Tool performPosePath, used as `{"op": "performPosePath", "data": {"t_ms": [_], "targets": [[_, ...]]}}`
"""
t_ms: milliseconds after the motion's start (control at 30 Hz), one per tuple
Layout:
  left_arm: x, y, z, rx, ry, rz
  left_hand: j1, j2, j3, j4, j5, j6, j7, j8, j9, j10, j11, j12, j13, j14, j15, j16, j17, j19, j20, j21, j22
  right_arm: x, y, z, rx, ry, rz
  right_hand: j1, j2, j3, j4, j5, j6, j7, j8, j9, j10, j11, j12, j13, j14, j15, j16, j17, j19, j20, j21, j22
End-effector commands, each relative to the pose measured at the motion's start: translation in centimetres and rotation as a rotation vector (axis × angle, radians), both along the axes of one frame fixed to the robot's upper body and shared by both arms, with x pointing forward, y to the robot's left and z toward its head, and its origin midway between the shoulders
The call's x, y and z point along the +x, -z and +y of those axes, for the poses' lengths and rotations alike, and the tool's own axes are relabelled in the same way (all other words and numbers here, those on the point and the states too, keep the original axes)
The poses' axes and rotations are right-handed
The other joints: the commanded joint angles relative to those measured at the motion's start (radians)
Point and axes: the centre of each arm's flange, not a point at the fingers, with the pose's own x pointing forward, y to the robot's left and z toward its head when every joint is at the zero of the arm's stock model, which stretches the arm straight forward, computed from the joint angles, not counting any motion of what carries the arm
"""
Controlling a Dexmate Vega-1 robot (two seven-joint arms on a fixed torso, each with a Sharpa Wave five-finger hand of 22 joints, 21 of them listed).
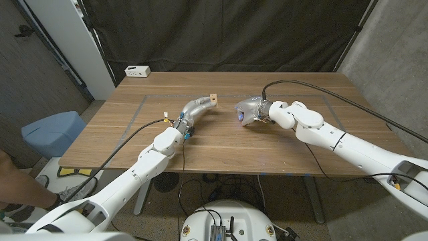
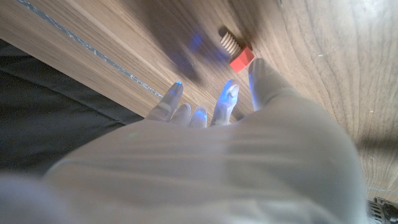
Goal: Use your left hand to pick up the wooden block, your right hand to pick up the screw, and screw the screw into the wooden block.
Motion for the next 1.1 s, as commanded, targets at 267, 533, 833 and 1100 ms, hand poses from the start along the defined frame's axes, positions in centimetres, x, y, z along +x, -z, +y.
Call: {"op": "performPosePath", "data": {"t_ms": [267,533,833,1100], "targets": [[0.44,-0.05,-0.22,0.002,0.003,0.010,-0.003,0.014,0.009,-0.001,0.005,0.007,0.000,0.005,0.004,0.006,0.003,-0.001,0.006,0.003,-0.065,-0.003,0.001,-0.004,0.004,0.007,0.003,-0.33,-0.76,0.11,-0.036,0.028,0.055,-0.042,-0.015,-0.005,0.008,0.005,-0.106,-0.020,-0.069,-0.058,-0.068,0.000,-0.013,0.005,-0.048,-0.016,-0.017,0.006,-0.040,-0.019,-0.007,0.003],[0.57,-0.17,-0.36,0.004,0.011,0.010,-0.004,0.013,0.010,-0.002,0.006,0.009,-0.001,0.005,0.003,0.007,0.002,-0.003,0.008,0.003,-0.066,-0.004,0.000,-0.004,0.003,0.007,0.003,-0.11,-0.87,-0.04,-0.055,0.033,0.068,-0.059,-0.030,-0.011,0.002,-0.003,-0.176,-0.018,-0.112,-0.092,-0.110,-0.003,-0.016,0.006,-0.070,-0.006,-0.022,0.004,-0.057,-0.014,-0.007,0.003],[0.62,-0.20,-0.33,0.005,0.009,0.012,-0.005,0.014,0.012,-0.003,0.007,0.008,0.001,0.005,0.003,0.009,0.002,-0.004,0.009,0.004,-0.064,-0.004,0.000,-0.004,0.002,0.007,0.003,0.16,-0.48,-0.52,-0.040,0.033,0.055,-0.063,-0.036,-0.014,-0.001,-0.010,-0.173,0.003,-0.116,-0.104,-0.119,0.006,-0.012,0.006,-0.074,-0.004,-0.022,0.003,-0.059,-0.011,-0.006,0.003],[0.69,-0.24,-0.32,0.006,0.012,0.012,-0.007,0.014,0.013,-0.003,0.007,0.012,0.000,0.007,0.003,0.010,0.003,-0.005,0.010,0.004,-0.064,-0.004,0.001,-0.003,0.002,0.007,0.003,0.54,-0.17,-0.68,-0.038,0.034,0.047,-0.054,-0.035,-0.011,-0.007,-0.013,-0.138,0.013,-0.106,-0.119,-0.098,0.007,-0.001,0.006,-0.061,-0.014,-0.017,0.001,-0.051,-0.024,-0.002,0.002]]}}
